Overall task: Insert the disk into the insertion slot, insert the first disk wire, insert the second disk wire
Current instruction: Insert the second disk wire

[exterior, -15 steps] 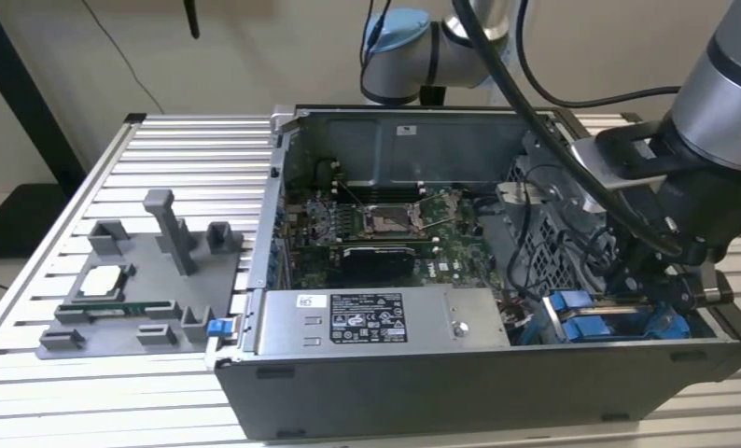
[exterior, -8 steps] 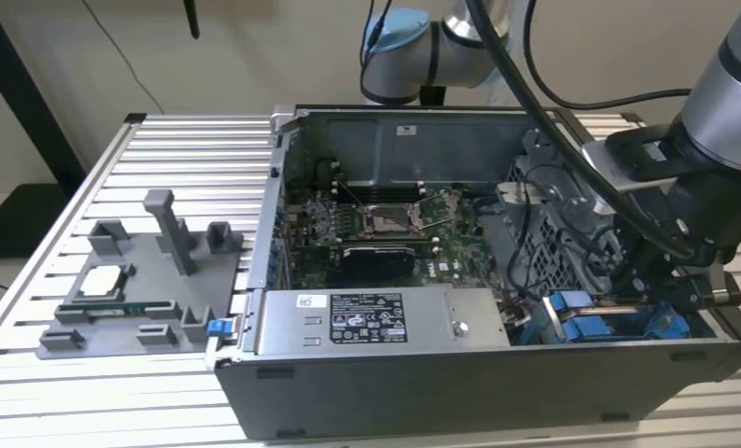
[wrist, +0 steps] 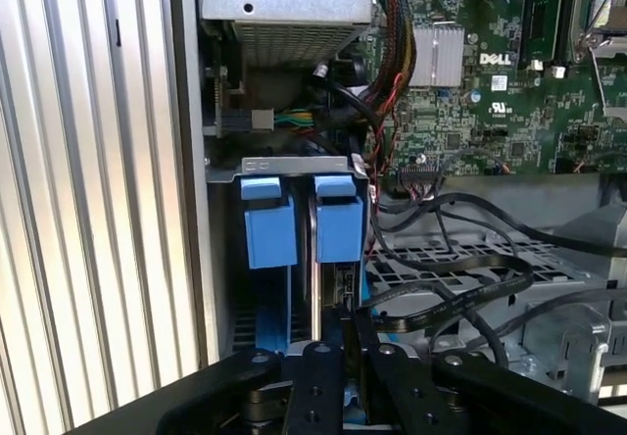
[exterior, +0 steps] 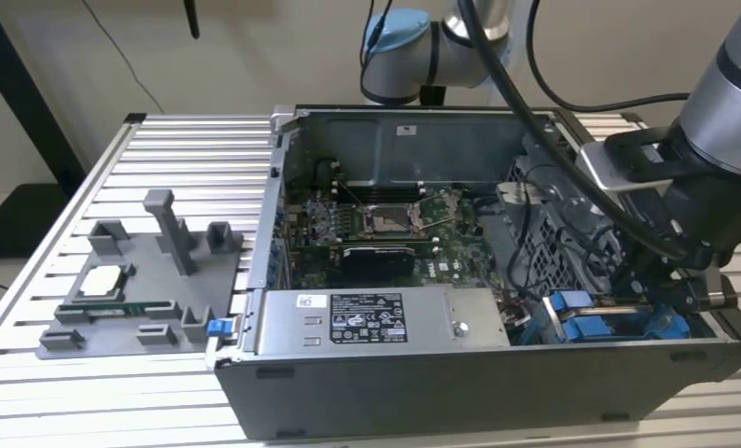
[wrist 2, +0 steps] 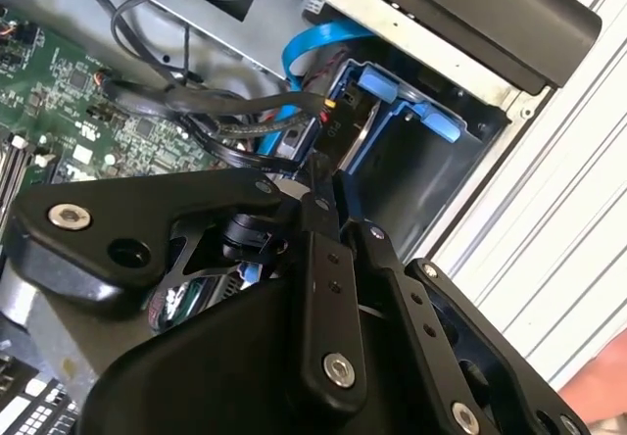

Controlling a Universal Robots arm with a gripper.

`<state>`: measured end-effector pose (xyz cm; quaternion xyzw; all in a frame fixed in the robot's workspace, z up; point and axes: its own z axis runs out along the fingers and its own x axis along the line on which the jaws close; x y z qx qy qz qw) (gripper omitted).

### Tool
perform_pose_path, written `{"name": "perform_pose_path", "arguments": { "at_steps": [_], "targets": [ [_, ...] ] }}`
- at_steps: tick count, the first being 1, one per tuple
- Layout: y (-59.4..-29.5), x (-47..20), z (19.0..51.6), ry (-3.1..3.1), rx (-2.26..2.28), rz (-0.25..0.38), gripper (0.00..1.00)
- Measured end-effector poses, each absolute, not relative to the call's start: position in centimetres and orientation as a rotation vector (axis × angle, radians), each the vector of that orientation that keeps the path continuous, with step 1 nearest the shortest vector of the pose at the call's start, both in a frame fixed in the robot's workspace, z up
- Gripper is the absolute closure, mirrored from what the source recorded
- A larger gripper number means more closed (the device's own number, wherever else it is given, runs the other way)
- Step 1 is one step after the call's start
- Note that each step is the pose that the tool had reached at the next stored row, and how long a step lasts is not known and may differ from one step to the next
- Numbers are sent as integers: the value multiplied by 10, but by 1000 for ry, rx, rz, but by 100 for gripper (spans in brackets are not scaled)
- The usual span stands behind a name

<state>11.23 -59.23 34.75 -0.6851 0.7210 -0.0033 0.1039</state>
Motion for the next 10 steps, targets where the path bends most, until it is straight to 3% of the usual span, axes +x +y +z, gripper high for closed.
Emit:
{"name": "perform_pose_path", "arguments": {
  "at_steps": [10],
  "targets": [
    [-590, 113, 343, 2160, -1987, -13, 100]
  ]
}}
